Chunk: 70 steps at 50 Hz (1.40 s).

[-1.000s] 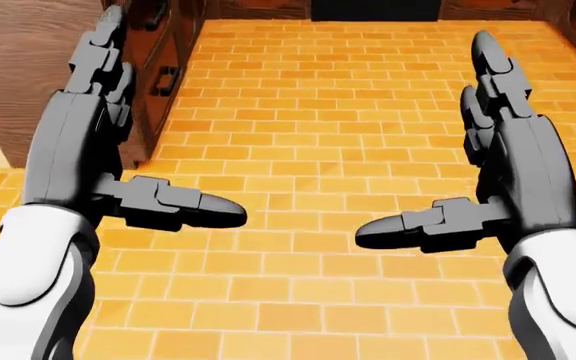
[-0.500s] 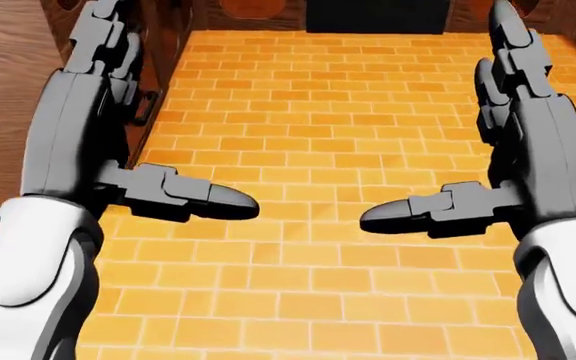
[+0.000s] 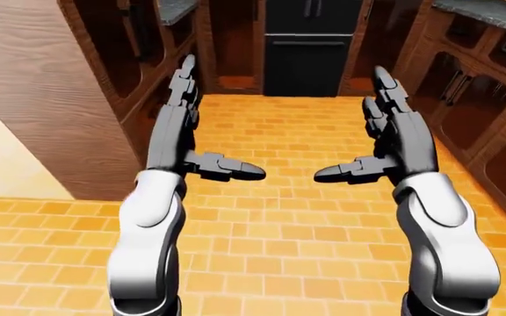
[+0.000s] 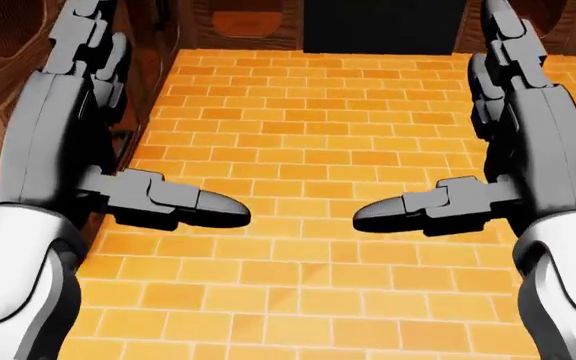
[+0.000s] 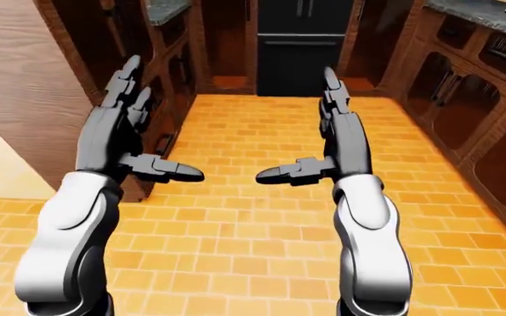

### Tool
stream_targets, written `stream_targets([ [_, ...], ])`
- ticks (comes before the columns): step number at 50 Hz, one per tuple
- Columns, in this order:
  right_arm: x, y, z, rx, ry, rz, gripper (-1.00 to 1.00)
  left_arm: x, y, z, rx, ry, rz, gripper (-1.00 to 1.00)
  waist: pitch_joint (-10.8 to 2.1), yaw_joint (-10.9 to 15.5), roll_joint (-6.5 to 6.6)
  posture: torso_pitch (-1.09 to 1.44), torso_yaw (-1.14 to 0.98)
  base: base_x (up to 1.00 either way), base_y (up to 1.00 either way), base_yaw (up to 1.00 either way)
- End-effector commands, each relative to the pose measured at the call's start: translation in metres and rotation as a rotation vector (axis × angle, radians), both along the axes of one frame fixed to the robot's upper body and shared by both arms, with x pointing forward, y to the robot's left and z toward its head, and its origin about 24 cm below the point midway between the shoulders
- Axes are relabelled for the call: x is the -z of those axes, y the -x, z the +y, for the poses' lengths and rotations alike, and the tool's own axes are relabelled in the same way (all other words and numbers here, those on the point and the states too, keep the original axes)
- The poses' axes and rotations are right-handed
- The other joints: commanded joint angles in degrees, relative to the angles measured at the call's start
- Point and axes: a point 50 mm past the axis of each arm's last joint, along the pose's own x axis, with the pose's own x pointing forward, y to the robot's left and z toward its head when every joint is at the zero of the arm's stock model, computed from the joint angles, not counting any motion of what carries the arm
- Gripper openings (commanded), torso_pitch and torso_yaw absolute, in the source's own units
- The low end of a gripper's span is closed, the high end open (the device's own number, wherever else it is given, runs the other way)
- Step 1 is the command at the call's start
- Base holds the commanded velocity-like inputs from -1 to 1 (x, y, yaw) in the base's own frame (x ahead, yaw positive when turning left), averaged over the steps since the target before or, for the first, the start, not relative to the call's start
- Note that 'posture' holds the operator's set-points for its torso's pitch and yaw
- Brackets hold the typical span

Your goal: Move the drinks to the dining counter.

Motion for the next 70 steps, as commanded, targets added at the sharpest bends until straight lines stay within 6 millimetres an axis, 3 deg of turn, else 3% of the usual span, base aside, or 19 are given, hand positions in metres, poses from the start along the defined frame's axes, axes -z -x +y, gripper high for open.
stream_targets([
  [1, -0.011, 0.003, 0.002, -0.009, 0.008, -0.067, 1.00, -0.011, 0.003, 0.001, -0.005, -0.001, -0.064, 1.00, -0.56, 0.05, -0.35, 0.00, 0.00, 0.39, -0.08, 0.00],
  [5, -0.012, 0.003, 0.002, -0.007, 0.008, -0.066, 1.00, -0.009, 0.003, 0.002, -0.006, 0.001, -0.063, 1.00, -1.51, 0.26, 3.04, 0.00, 0.00, 0.39, -0.08, 0.00],
  [6, -0.012, 0.003, 0.002, -0.007, 0.008, -0.068, 1.00, -0.009, 0.003, 0.002, -0.007, 0.002, -0.062, 1.00, -2.11, 0.62, 5.48, 0.00, 0.00, 0.41, -0.08, 0.00],
  [7, -0.013, 0.004, 0.002, -0.006, 0.006, -0.070, 1.00, -0.008, 0.004, 0.002, -0.006, 0.001, -0.061, 1.00, -0.91, 0.40, 2.76, 0.00, 0.00, 0.43, -0.08, 0.00],
  [8, -0.013, 0.004, 0.002, -0.005, 0.005, -0.072, 1.00, -0.008, 0.004, 0.002, -0.005, 0.001, -0.060, 1.00, 0.53, 0.31, 4.03, 0.00, 0.00, 0.44, -0.08, 0.00],
  [15, -0.013, 0.003, 0.002, -0.001, 0.001, -0.078, 1.00, -0.008, 0.004, 0.004, -0.008, 0.003, -0.061, 1.00, -0.94, 1.79, 3.31, 0.00, 0.00, 0.44, -0.08, 0.00],
  [21, -0.010, 0.004, 0.001, 0.000, -0.003, -0.082, 1.00, -0.009, 0.006, 0.004, -0.007, 0.005, -0.060, 1.00, -2.59, 1.74, -2.16, 0.00, 0.00, 0.44, -0.08, 0.00],
  [23, -0.010, 0.004, 0.002, -0.001, -0.003, -0.086, 1.00, -0.009, 0.007, 0.005, -0.010, 0.005, -0.059, 1.00, 0.49, 1.43, -2.37, 0.00, 0.00, 0.44, -0.08, 0.00],
  [32, -0.011, 0.005, 0.004, -0.004, 0.002, -0.091, 1.00, -0.013, 0.011, 0.011, -0.024, 0.006, -0.069, 1.00, -0.49, -0.37, 1.05, 0.00, 0.00, 0.44, -0.08, 0.00],
  [36, -0.011, 0.005, 0.003, -0.004, 0.003, -0.094, 1.00, -0.013, 0.011, 0.010, -0.022, 0.008, -0.069, 1.00, -3.21, -0.43, 5.95, 0.00, 0.00, 0.44, -0.07, 0.00],
  [37, -0.011, 0.005, 0.003, -0.004, 0.004, -0.094, 1.00, -0.013, 0.011, 0.010, -0.022, 0.007, -0.069, 1.00, -0.03, 0.12, 3.87, 0.00, 0.00, 0.43, -0.08, 0.00],
  [38, -0.012, 0.006, 0.002, -0.003, 0.005, -0.095, 1.00, -0.014, 0.011, 0.010, -0.022, 0.006, -0.069, 1.00, 1.10, -0.25, 4.96, 0.00, 0.00, 0.44, -0.08, 0.00],
  [45, -0.013, 0.007, 0.003, -0.004, 0.003, -0.095, 1.00, -0.016, 0.012, 0.010, -0.022, 0.008, -0.073, 1.00, -0.58, 1.48, 3.52, 0.00, 0.00, 0.44, -0.08, 0.00],
  [51, -0.011, 0.007, 0.003, -0.005, 0.000, -0.093, 1.00, -0.016, 0.012, 0.010, -0.023, 0.009, -0.074, 1.00, -1.96, 1.35, -1.37, 0.00, 0.00, 0.43, -0.08, 0.00],
  [53, -0.011, 0.007, 0.003, -0.004, -0.001, -0.094, 1.00, -0.016, 0.012, 0.011, -0.023, 0.010, -0.075, 1.00, 0.69, 1.26, -2.12, 0.00, 0.00, 0.41, -0.07, 0.00],
  [61, -0.012, 0.008, 0.002, -0.001, -0.007, -0.099, 1.00, -0.016, 0.012, 0.010, -0.024, 0.010, -0.076, 1.00, -0.22, -0.22, 0.66, 0.00, 0.00, 0.40, -0.08, 0.00],
  [66, -0.011, 0.006, 0.001, 0.002, -0.008, -0.100, 1.00, -0.013, 0.011, 0.011, -0.025, 0.009, -0.075, 1.00, -2.23, -0.77, 4.87, 0.00, 0.00, 0.40, -0.10, 0.00],
  [68, -0.010, 0.006, 0.002, -0.001, -0.011, -0.098, 1.00, -0.012, 0.011, 0.011, -0.025, 0.008, -0.074, 1.00, 0.57, -0.45, 5.26, 0.00, 0.00, 0.40, -0.16, 0.00],
  [70, -0.010, 0.007, 0.002, -0.012, -0.023, -0.101, 1.00, -0.012, 0.010, 0.011, -0.027, 0.009, -0.073, 1.00, -0.61, 0.15, 5.21, 0.00, 0.00, 0.40, -0.20, 0.00],
])
